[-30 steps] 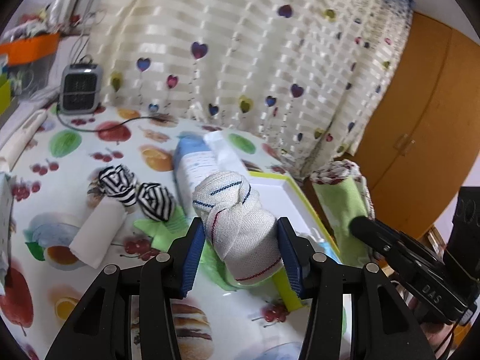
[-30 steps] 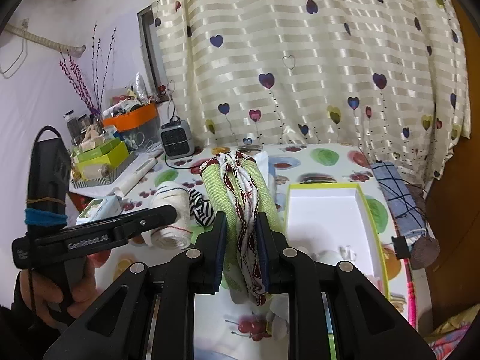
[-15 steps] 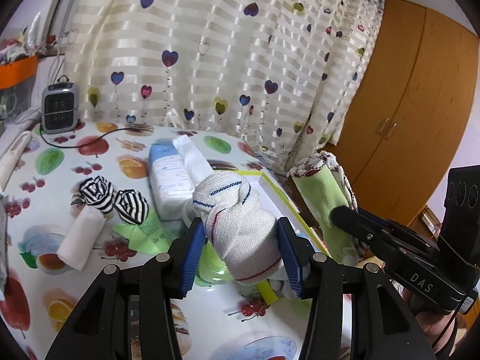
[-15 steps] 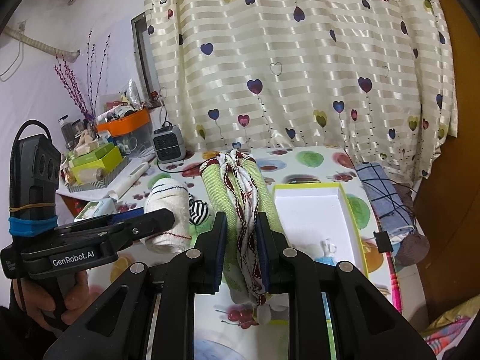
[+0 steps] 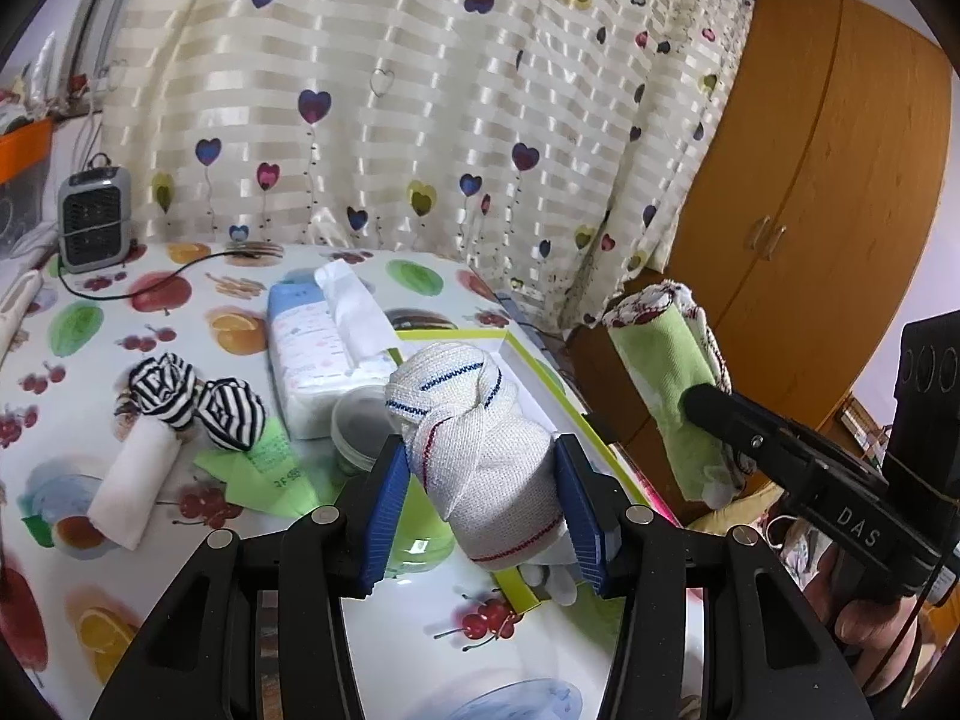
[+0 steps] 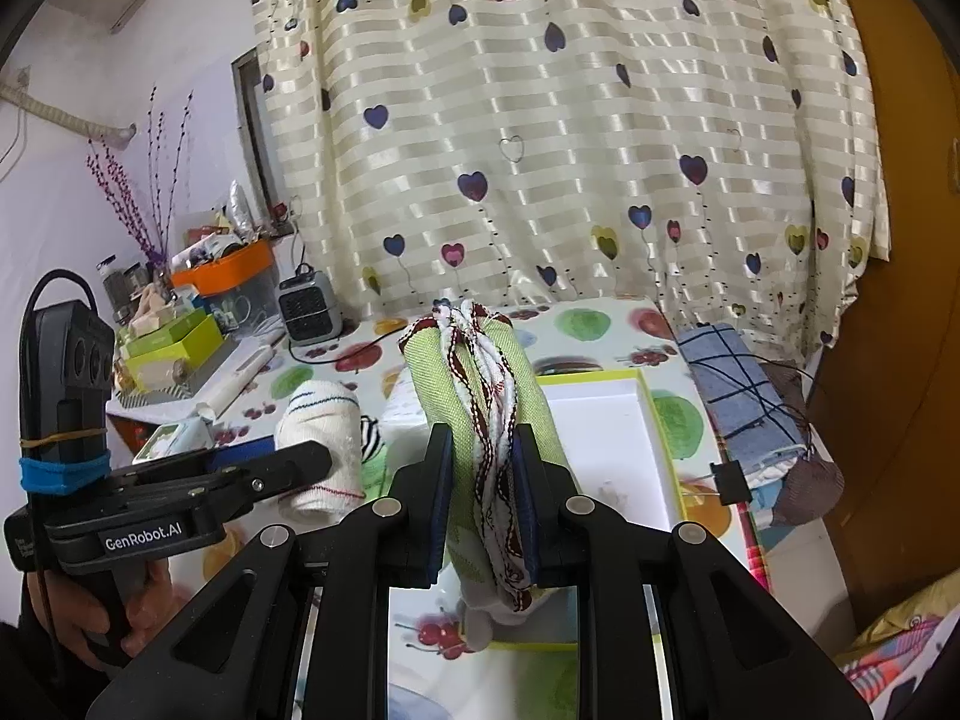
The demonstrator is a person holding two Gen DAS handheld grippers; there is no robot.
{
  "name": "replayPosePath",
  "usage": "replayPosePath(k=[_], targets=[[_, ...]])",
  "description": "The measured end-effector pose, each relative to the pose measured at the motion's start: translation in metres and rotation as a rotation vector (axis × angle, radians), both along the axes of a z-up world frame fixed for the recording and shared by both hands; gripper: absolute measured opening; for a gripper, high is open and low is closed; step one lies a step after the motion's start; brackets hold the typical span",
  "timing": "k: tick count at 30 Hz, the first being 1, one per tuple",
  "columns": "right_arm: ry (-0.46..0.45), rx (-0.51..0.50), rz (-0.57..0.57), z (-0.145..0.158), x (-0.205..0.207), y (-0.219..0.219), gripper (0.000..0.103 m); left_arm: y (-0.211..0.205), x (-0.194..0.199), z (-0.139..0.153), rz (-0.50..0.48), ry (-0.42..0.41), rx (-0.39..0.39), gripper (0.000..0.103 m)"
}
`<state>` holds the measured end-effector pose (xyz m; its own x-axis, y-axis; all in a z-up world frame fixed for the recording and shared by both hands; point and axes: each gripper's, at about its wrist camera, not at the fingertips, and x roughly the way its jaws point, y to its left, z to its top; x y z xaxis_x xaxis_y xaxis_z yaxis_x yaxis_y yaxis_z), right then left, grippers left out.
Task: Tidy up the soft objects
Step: 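Carry the sock ball and green cloth with both tools over the white box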
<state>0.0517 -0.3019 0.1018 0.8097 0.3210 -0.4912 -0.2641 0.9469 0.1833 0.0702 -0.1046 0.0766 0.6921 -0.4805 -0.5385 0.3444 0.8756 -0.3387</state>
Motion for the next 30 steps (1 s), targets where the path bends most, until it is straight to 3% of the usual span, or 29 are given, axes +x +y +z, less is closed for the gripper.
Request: replayPosePath(k=[12,30], targets=[[0.035,0.028,-0.056,-0.014,0.015,-0.031,0.02,-0.037,0.022,-0.026,-0.089,0.08,0.044,0.048],[0.156,0.063,-0.091,-0.066,0.077,-0.064,0.02,-0.081,0.08,-0.041,-0.069,0.098,0.109,0.047]])
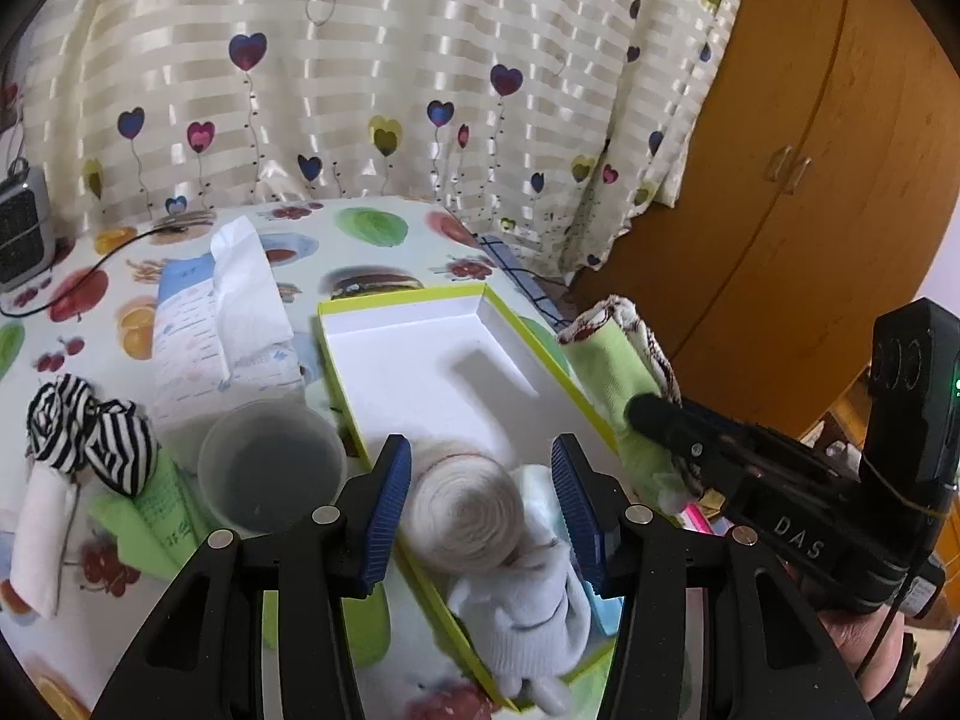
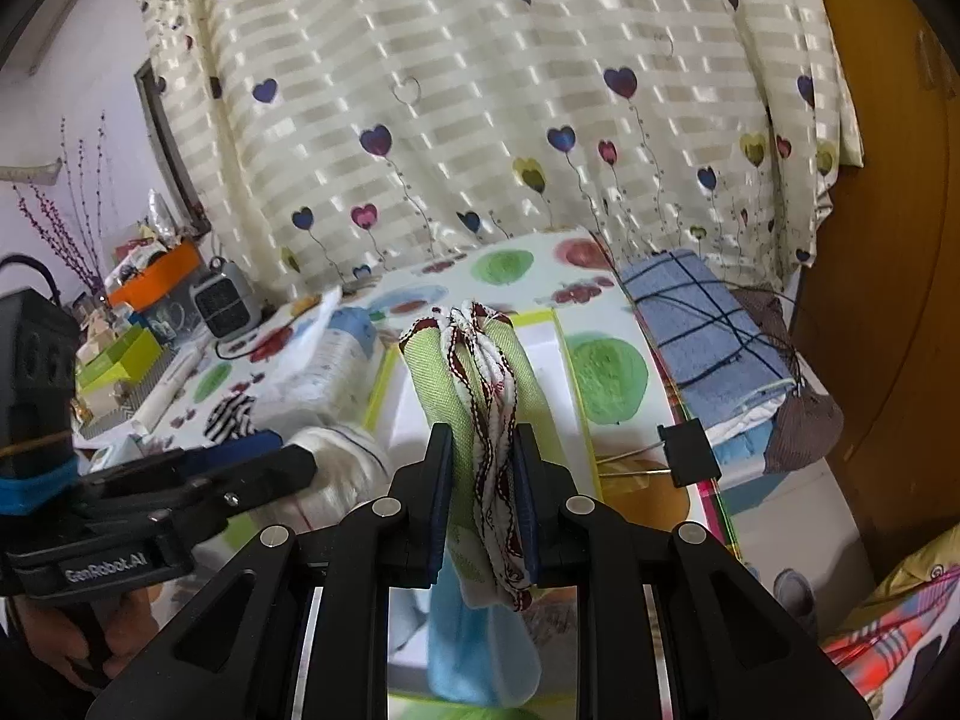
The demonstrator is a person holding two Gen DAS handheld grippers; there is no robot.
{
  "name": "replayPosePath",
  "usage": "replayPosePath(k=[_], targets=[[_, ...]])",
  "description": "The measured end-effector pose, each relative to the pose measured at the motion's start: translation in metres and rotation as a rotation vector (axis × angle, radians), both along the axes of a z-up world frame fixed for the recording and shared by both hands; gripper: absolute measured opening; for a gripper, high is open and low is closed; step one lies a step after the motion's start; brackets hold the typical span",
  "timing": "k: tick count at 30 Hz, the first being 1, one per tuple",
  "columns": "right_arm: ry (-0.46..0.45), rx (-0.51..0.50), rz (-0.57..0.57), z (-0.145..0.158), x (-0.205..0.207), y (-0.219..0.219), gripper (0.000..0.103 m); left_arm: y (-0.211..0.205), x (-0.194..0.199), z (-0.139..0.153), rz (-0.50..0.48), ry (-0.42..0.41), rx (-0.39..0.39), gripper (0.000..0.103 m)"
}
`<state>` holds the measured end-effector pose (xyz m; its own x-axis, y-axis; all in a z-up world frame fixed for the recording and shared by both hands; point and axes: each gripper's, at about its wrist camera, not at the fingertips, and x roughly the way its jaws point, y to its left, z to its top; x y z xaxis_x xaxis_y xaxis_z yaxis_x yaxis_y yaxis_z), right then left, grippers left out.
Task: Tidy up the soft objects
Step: 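Carry the sock ball and green cloth with both tools over the white box, then open the left tool to drop the sock ball while the right tool releases the cloth into the box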
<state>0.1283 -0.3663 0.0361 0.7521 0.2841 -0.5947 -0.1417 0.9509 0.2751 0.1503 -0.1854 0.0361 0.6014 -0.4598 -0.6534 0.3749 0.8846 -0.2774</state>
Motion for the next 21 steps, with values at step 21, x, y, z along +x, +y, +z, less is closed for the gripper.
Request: replayPosePath(k=[21], targets=[[0.097,0.018,-0.017,-0.036,0.037,-0.008,0.025,-0.023,0.055,-0.012,0.001,0.037,0.013,0.041]])
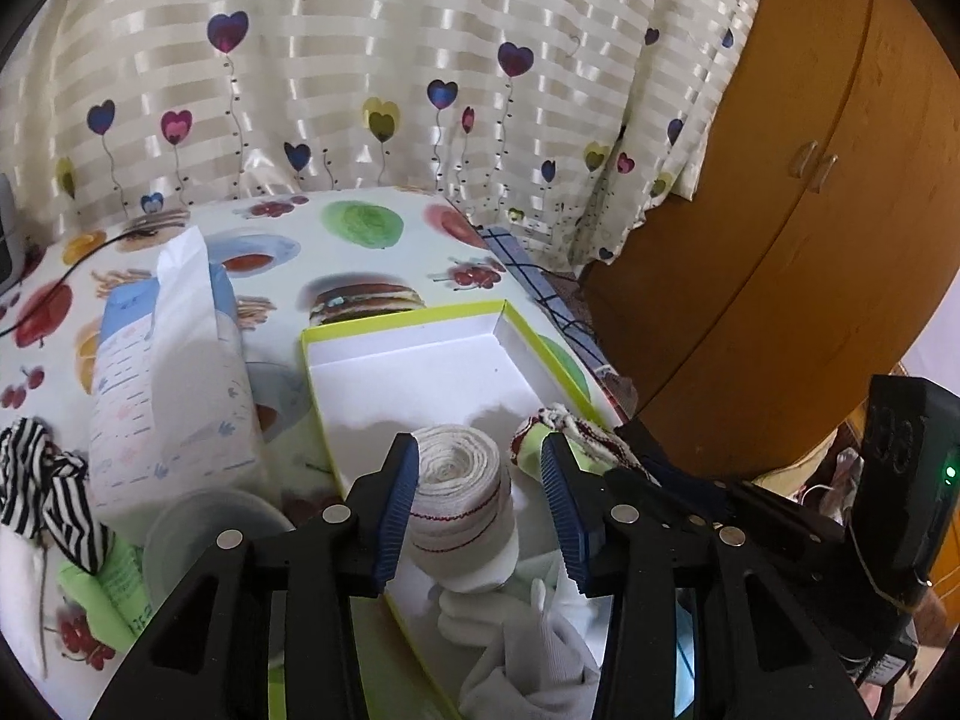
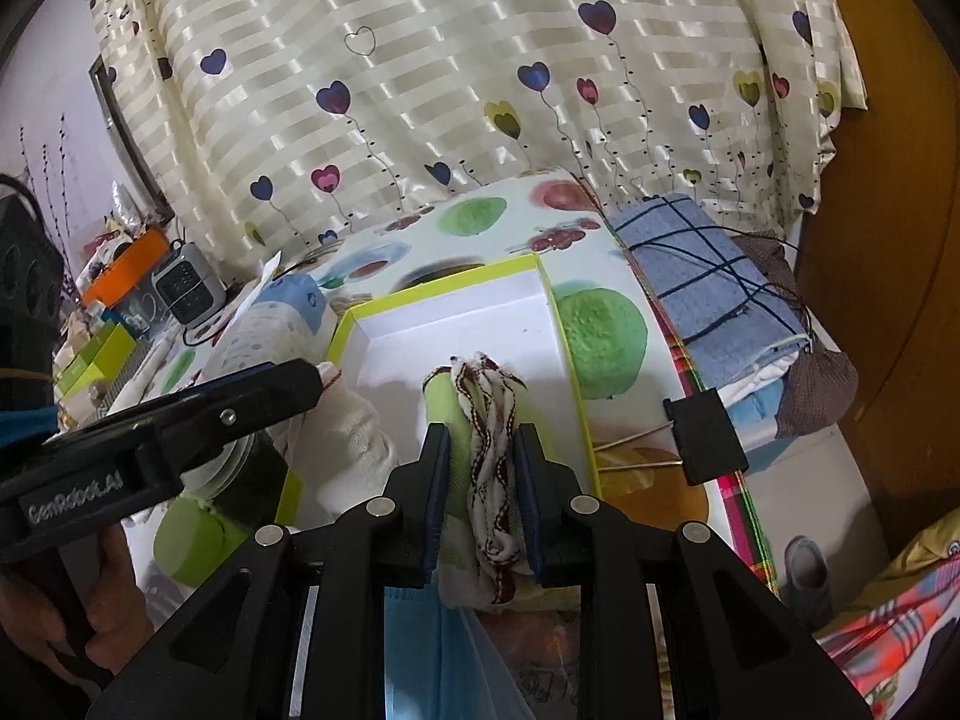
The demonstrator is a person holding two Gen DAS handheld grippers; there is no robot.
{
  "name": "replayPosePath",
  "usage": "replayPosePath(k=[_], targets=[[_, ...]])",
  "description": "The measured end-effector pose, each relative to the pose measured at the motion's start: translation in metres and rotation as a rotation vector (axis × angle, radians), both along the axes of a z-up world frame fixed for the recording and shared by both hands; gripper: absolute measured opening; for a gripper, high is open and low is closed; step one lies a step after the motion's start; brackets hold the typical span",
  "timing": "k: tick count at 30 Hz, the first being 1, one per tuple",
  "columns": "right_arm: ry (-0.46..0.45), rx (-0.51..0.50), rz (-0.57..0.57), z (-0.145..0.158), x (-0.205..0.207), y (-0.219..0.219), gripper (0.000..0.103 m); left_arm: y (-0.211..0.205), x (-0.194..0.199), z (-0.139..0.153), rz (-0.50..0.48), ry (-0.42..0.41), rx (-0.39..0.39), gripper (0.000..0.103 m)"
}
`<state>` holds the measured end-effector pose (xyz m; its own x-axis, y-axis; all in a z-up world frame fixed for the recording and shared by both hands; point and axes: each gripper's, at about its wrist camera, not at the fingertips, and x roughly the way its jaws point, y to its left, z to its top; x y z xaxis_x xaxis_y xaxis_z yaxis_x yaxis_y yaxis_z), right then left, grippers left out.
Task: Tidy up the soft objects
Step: 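Open the left tool to drop the sock ball while the right tool releases the cloth into the box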
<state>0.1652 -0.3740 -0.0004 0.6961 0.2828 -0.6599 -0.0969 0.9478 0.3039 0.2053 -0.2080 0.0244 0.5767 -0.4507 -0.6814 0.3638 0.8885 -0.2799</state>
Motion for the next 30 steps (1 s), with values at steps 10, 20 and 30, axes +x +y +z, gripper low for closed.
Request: replayPosePath(k=[10,20,30], targets=[[-0.062,0.012,-0.022,0.018,-0.009,-0.004,0.037,0.008,0.002,0.01,0.014,-0.02,-0.031,0.045],[-0.081,0.016,-0.029,0.028,-0.022,-0.003,0.037,0.025,-0.017,0.024,0.027,-0.047,-0.028,0.045],[-0.099,-0.022,0.007,0.043,-0.048,0.017,0.037,0.041,-0.064,0.029,0.004,-0.086,0.003,0.045]])
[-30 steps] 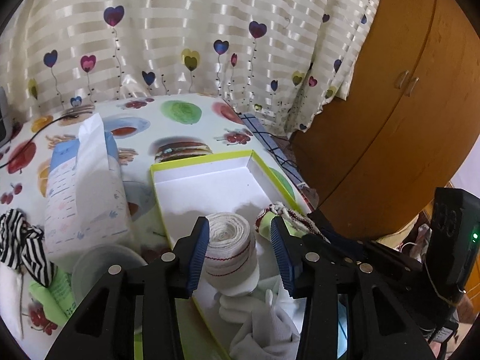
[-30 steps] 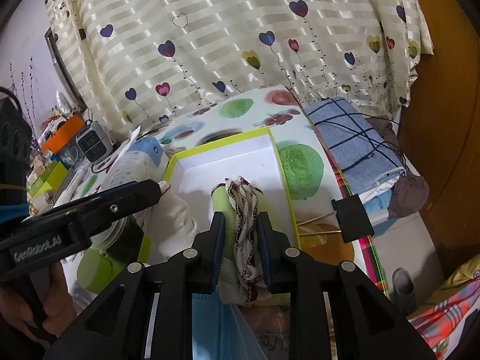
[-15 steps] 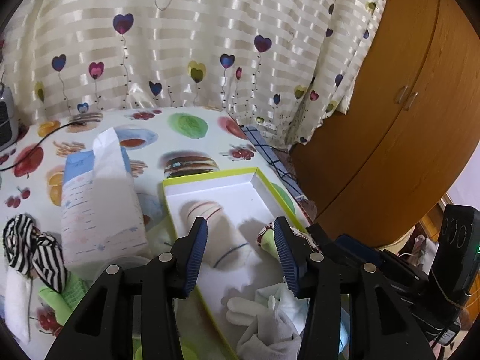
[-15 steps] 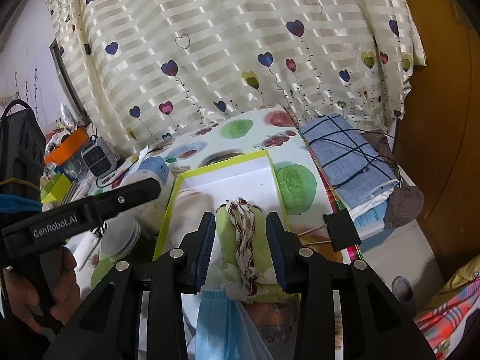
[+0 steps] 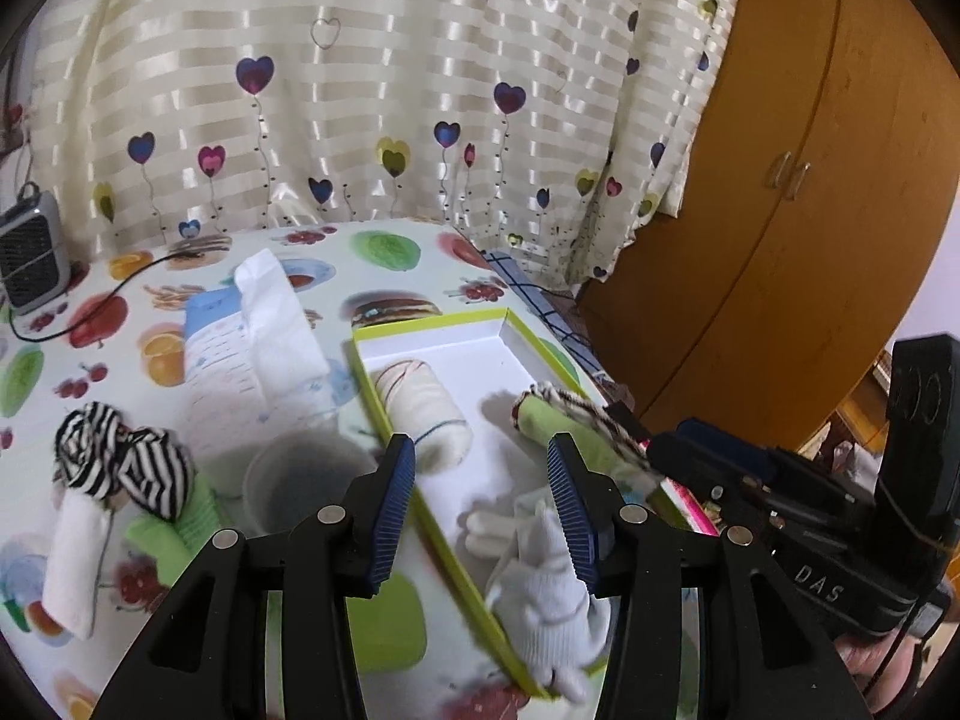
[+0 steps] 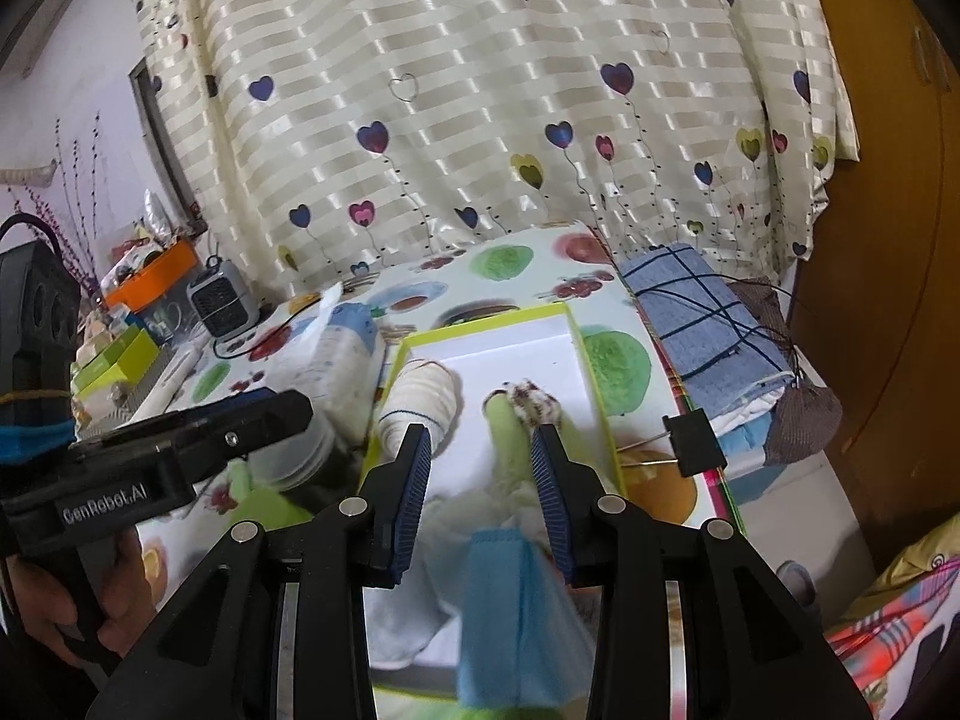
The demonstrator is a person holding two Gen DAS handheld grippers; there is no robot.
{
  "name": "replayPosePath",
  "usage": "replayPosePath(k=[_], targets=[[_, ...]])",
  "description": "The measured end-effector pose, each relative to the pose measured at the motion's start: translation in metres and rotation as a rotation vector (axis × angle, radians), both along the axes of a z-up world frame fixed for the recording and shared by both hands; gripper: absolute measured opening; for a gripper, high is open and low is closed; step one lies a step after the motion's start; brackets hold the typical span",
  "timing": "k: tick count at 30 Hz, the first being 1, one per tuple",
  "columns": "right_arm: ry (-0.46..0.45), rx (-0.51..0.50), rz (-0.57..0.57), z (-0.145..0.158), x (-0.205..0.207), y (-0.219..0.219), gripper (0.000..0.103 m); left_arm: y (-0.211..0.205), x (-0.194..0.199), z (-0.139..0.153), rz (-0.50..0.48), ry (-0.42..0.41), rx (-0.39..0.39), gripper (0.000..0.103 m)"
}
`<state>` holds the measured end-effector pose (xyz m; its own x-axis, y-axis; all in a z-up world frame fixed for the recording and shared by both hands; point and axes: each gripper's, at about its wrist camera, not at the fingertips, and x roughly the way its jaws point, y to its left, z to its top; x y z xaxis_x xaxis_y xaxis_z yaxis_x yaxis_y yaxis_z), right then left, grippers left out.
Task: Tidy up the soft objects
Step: 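Open the left tool to drop the sock ball while the right tool releases the cloth into the box, then move both tools back from the box toward the items on the table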
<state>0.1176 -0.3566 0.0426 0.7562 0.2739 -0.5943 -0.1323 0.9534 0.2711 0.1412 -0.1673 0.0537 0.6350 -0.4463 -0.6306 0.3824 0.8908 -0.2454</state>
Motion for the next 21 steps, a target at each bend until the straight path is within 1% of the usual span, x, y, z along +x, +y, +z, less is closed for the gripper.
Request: replayPosePath(k=[3,5,11,21], targets=[[-0.018,-0.021,0.012,0.007,-0.01,0.008,0.037,0.01,-0.011,0.0,0.005,-0.001,-0.01,0.045],[-0.025,-0.031,0.013,0.009,-0.016,0.011,0.046,0.017,-0.018,0.0,0.017,-0.006,-0.009,0.045],[-0.023,-0.045,0.005,0.015,-0.026,0.017,0.047,0.039,-0.032,-0.004,0.043,0.002,-0.015,0.045],[-0.043,-0.086,0.083,0.028,-0.041,0.051,0.047,0.073,-0.051,-0.005,0.099,-0.007,-0.019,0.045]])
